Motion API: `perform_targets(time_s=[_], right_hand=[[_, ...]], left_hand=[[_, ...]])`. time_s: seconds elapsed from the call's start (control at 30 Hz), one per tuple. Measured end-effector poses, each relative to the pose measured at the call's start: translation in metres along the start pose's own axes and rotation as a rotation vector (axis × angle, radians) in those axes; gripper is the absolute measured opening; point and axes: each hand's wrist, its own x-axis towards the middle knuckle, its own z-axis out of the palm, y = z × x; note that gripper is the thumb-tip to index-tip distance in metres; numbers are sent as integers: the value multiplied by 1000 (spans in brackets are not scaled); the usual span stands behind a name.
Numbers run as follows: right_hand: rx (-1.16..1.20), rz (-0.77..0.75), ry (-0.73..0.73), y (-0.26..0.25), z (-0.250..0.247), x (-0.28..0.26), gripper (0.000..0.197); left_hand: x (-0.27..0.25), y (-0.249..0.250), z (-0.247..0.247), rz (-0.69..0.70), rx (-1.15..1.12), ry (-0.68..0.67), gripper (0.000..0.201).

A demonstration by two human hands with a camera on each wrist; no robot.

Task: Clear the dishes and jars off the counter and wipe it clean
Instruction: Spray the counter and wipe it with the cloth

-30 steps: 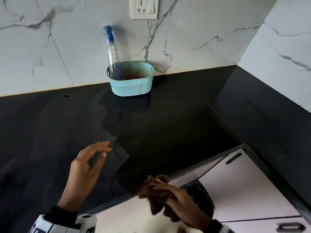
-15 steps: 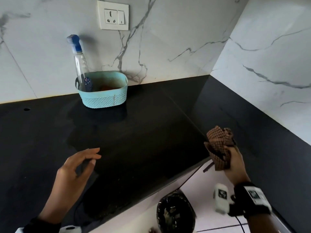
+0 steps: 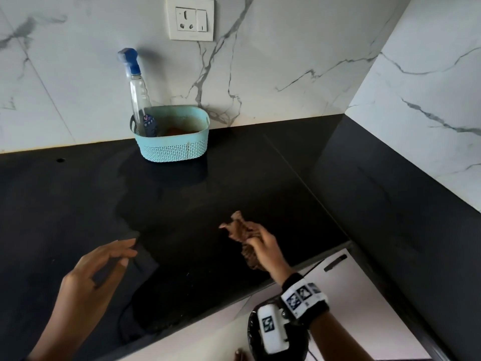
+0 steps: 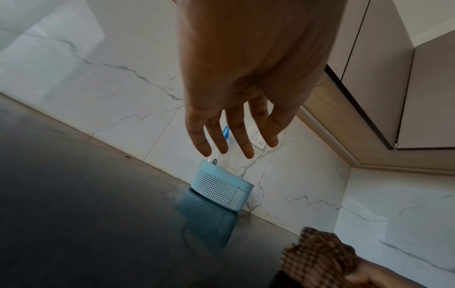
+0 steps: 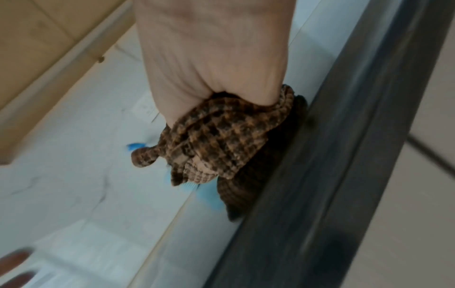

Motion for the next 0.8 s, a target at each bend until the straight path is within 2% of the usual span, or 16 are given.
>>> perform_targets(time_s=[0.07, 0.13, 0.2, 0.3, 0.43, 0.53, 0.57, 0.63, 0.67, 0.73, 0.77, 0.8], right_hand=[[-11, -19, -149, -5, 39, -19, 36], [-26, -21, -305, -9, 74, -40, 37], [-31, -5, -441, -11, 102, -62, 45], [0, 57, -576, -14, 120, -86, 50], [143, 183, -665, -9, 107, -105, 40], [431, 323, -599, 3, 82, -115, 65], [531, 286, -549, 3, 70, -121, 65], [631, 91, -355, -1, 46, -126, 55], [668, 79, -196, -11, 27, -133, 50], [598, 75, -7, -15, 1, -134, 48], [662, 172, -63, -12, -11, -128, 47], [854, 267, -30, -13, -25, -120, 41]], left_hand=[[-7, 2, -9, -4, -20, -5, 4], [-17, -1, -19, 1, 2, -6, 12], [-24, -3, -28, -44, 12, 5, 8], [-38, -8, -40, -73, 32, 26, 39], [-49, -10, -51, -67, 36, 62, 50], [-51, -15, -55, -44, 43, 79, 46], [-51, -15, -55, -49, 34, 79, 44], [-49, -15, -53, -59, 5, 84, 40], [-47, -14, -52, -62, -6, 85, 40], [-42, -12, -49, -58, -18, 92, 40], [-38, -12, -47, -50, -20, 97, 40], [-35, -11, -45, -46, -25, 95, 40]])
